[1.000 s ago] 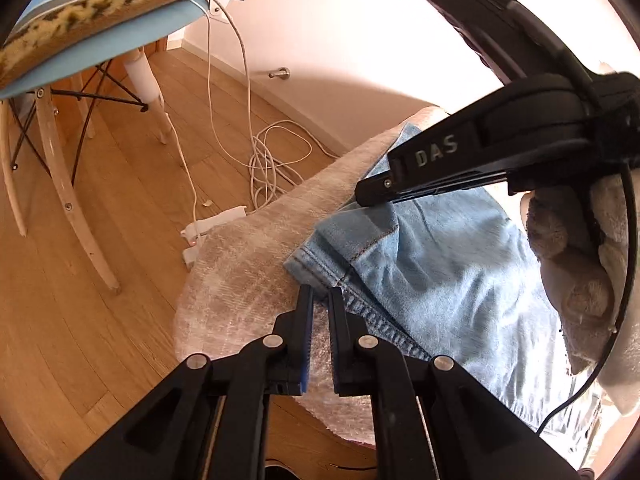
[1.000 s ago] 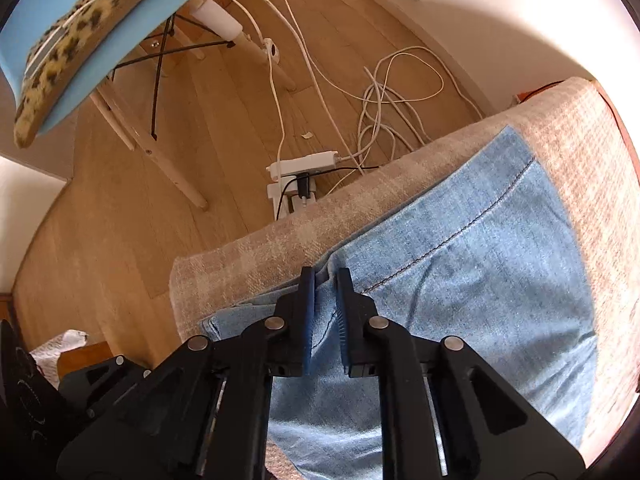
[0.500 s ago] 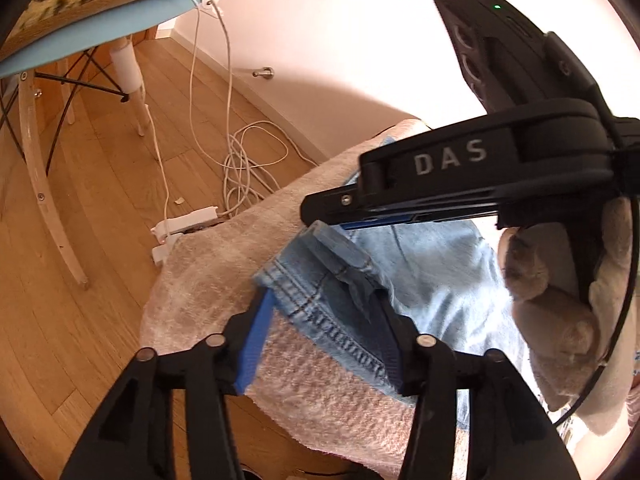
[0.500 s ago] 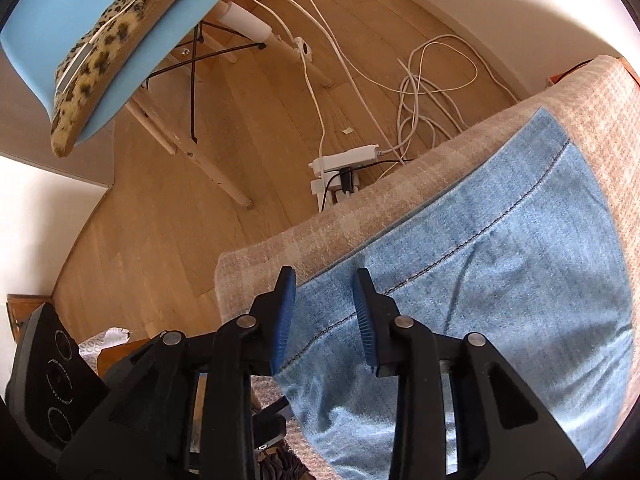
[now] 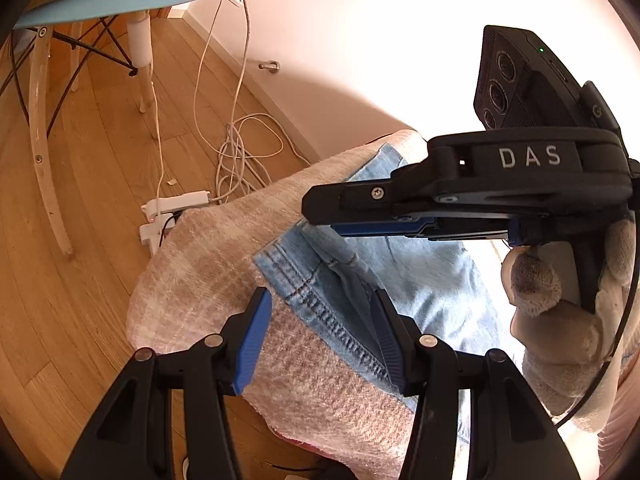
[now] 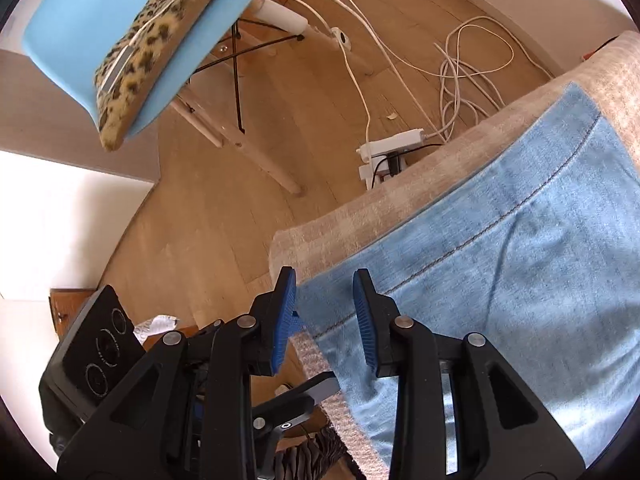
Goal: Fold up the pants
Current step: 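Close the left gripper on the jeans edge while the right gripper grasps beside it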
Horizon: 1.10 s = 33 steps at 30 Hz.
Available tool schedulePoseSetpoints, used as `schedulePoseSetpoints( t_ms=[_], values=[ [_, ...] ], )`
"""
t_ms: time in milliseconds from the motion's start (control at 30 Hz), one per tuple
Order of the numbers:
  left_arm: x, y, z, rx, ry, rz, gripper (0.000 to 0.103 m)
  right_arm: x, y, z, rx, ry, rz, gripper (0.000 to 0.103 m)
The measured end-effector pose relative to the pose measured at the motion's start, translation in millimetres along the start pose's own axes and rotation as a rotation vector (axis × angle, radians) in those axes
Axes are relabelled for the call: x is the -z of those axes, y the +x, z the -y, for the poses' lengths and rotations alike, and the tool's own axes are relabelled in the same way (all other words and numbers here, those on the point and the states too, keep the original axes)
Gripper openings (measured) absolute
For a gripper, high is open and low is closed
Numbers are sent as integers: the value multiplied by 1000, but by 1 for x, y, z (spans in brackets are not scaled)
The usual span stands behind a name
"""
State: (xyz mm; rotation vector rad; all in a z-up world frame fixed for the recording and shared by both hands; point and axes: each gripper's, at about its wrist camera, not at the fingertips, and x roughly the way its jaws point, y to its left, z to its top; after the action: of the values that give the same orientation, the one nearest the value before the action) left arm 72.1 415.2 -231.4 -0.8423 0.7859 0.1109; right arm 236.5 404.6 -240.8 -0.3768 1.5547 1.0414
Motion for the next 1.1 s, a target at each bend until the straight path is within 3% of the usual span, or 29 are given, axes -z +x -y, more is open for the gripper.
schedulePoseSetpoints(
  t_ms=[200, 633, 800, 833, 933, 967, 1000, 1100],
  values=[
    [-1, -10, -3, -4, -7, 21, 49, -4, 10, 0, -9, 17, 20, 31],
    [-9, 11, 5, -76, 13, 51, 49, 4, -32, 27, 69, 62, 93, 31],
    [-5, 16, 16, -96, 71, 65, 49, 1, -39, 34, 77, 68, 105, 31],
    [-5, 17, 19, -97, 84, 65, 46, 1, -41, 36, 79, 68, 105, 31],
    [-5, 21, 21, -71, 92, 64, 24, -5, -42, 39, 92, 71, 106, 33],
    [-5, 21, 22, -56, 96, 67, 18, -7, -43, 41, 97, 77, 108, 41],
    [-5, 23, 20, -37, 100, 73, 16, -8, -42, 42, 103, 84, 112, 50],
    [-3, 22, 24, -4, 134, 86, 12, -15, -41, 49, 121, 104, 99, 54]
  ],
)
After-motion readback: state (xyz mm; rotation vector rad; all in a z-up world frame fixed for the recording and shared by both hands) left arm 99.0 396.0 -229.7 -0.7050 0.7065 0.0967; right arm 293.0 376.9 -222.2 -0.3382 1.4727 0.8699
